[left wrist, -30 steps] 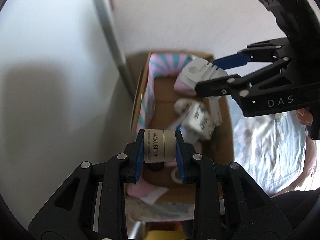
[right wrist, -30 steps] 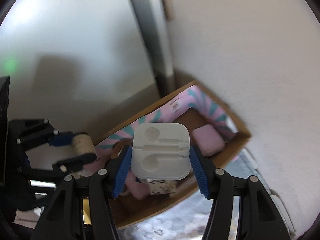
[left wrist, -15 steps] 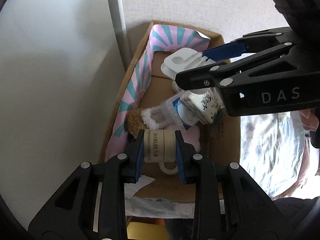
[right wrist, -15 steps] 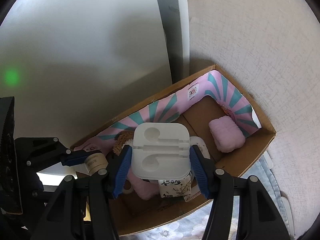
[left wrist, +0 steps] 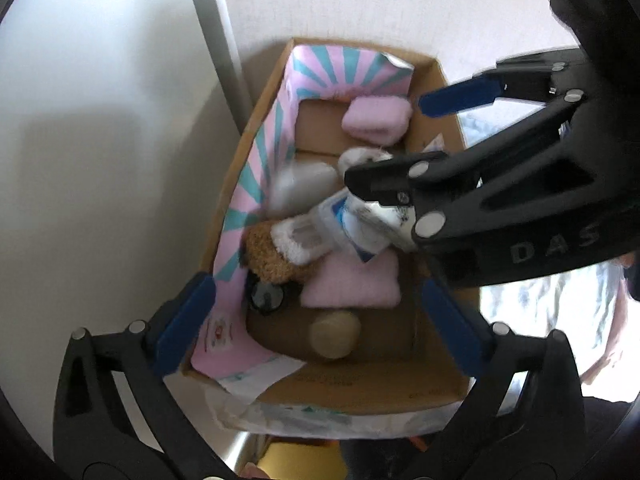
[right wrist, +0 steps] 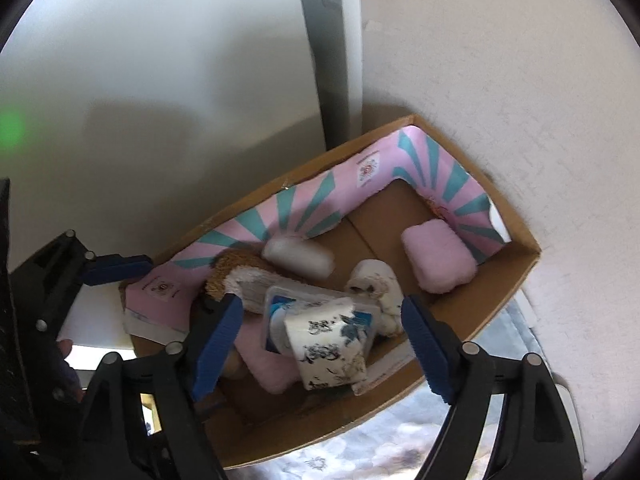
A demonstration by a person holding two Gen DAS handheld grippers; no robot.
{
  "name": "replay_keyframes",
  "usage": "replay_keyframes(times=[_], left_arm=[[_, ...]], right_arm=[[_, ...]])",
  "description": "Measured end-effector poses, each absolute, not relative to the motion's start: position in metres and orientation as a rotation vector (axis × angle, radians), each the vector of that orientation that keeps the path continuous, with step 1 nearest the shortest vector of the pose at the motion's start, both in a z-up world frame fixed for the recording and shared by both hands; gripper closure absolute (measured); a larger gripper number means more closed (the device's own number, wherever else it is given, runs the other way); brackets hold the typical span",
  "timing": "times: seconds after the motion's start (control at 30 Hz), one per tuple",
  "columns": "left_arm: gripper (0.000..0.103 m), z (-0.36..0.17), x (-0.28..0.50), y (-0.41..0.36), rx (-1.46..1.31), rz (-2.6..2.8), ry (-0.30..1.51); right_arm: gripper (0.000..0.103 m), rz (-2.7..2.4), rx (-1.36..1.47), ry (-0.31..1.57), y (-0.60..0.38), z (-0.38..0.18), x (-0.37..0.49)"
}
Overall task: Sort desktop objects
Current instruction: 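Carry jar and earphone case into the cardboard box and open both tools, then move both tools back over the lipstick and plush on the bed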
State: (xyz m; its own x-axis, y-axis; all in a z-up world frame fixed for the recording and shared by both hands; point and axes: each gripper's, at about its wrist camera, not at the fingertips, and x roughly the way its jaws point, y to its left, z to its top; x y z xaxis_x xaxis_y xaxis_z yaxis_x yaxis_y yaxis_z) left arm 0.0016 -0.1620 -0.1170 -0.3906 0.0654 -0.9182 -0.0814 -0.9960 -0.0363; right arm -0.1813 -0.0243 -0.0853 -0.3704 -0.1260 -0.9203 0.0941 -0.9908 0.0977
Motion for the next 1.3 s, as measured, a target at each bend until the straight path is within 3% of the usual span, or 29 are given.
replay_keyframes(times=[0.57, 0.97, 1.17, 1.3], left_arm=[[0.000, -0.120, -0.003, -0.127, -1.620, 2.546, 0.151], [0.000, -0.065, -0.010, -0.101, -1.439, 2.589, 0.318], [0.000, -0.044, -0.020, -0.077, -1.315, 2.513, 0.208], [0.000, -0.034, -0.026, -0.051, -1.260, 2.490, 0.256]], right_arm=[[0.025, -2.645, 1.639, -0.164, 0.018, -0.054, -0.165], [0.025, -2.757, 1.603, -0.275, 0.085, -0.022, -0.108], [0.025, -2.850, 1.534, -0.339, 0.114, -0.001, -0.063], [0.025, -2.929, 1.508, -0.368, 0.136, 0.015, -0.027]])
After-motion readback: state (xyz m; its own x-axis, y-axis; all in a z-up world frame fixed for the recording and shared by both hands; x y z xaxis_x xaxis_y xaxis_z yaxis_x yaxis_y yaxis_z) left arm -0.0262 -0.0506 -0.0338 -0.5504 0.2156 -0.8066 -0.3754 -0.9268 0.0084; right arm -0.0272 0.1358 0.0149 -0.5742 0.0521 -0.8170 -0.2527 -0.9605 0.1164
